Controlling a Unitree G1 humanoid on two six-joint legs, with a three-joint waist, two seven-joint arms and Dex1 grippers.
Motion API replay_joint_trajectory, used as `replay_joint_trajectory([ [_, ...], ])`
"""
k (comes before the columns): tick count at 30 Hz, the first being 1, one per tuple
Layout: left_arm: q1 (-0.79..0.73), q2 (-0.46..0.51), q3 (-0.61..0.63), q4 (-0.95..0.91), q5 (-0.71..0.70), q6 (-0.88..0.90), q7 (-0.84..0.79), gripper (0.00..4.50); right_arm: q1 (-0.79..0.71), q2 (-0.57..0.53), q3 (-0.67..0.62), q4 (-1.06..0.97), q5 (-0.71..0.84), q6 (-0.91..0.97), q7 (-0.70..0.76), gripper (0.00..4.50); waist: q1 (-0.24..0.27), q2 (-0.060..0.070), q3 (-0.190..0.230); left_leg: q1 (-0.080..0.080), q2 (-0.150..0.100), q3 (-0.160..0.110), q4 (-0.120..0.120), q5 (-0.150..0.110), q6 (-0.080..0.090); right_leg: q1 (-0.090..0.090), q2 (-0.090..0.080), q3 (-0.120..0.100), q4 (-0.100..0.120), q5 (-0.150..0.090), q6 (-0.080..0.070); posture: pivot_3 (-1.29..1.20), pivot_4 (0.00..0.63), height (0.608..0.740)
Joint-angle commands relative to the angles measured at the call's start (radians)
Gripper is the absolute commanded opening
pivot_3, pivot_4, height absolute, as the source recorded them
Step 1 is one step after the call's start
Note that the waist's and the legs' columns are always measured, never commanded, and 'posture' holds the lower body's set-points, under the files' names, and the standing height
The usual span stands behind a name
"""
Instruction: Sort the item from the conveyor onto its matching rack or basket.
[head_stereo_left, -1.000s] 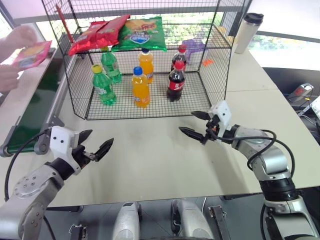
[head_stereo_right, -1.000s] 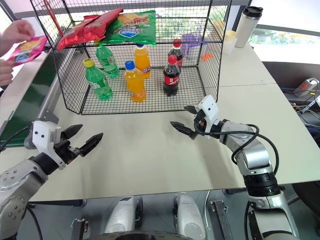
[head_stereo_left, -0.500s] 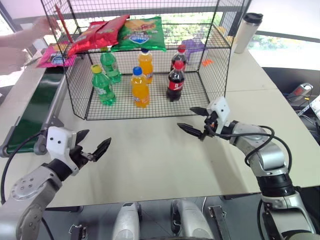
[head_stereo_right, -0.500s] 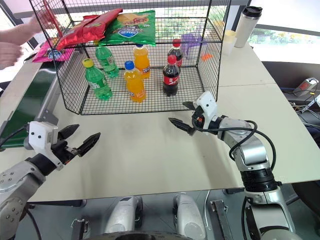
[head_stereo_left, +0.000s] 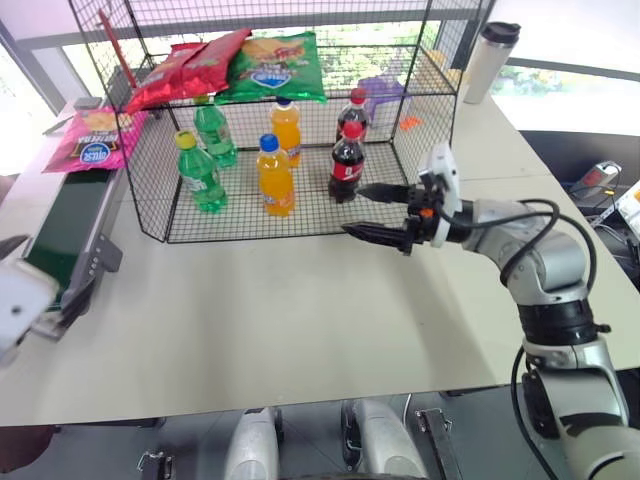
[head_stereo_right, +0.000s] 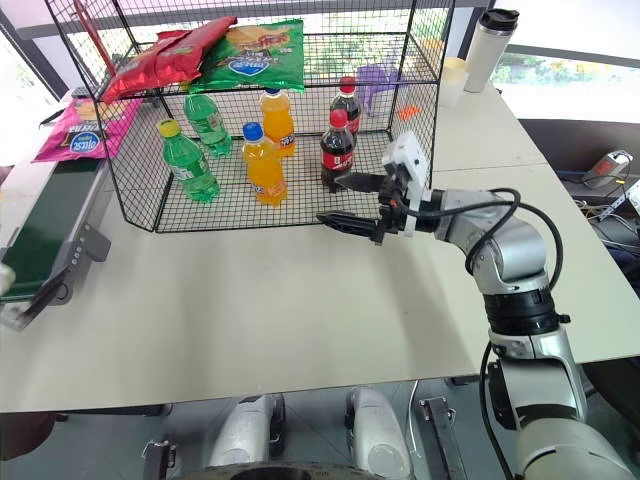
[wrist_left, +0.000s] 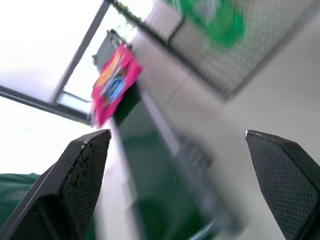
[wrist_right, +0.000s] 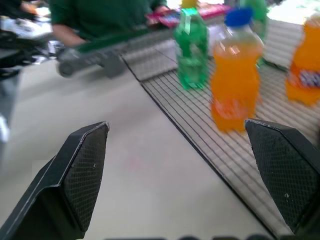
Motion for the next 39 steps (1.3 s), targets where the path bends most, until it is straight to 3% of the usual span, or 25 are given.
replay_joint_trajectory([
  [1,0.058,-0.007,0.071,0.151,0.252,-0.302,0.089,4.44,-0.049,0.049,0.053,-0.054,0.028,-0.011,0.047,4.50,0.004,0.000,0.000,0.000,0.000,0.000,-0.001,0.000,0.000,0.000,0.000,0.000,0.000,0.000,0.000,0.00,0.150,0.740],
  [8,0.100,-0.067,-0.024,0.327,0.443,-0.569,0.211,4.44,-0.090,0.157,0.117,-0.004,-0.015,-0.085,0.062,4.50,0.002,0.000,0.000,-0.002,-0.001,0.005,-0.001,0.000,-0.001,-0.004,-0.009,-0.001,-0.001,0.001,0.000,0.00,0.150,0.740],
  [15,0.098,-0.113,-0.003,0.449,0.576,-0.682,0.407,4.44,-0.060,0.174,0.166,-0.029,-0.039,-0.119,0.081,4.50,0.000,-0.001,-0.001,-0.008,-0.001,0.007,-0.001,-0.001,-0.002,-0.007,-0.010,-0.002,-0.004,0.002,0.001,0.00,0.150,0.740],
  [39,0.032,-0.116,-0.088,0.457,0.619,-0.647,0.466,4.44,-0.037,0.173,0.157,0.057,-0.131,-0.204,0.038,4.50,0.000,-0.002,-0.001,-0.008,0.000,0.007,0.003,-0.001,-0.002,-0.007,-0.010,-0.004,0.002,0.002,0.002,0.00,0.150,0.740],
])
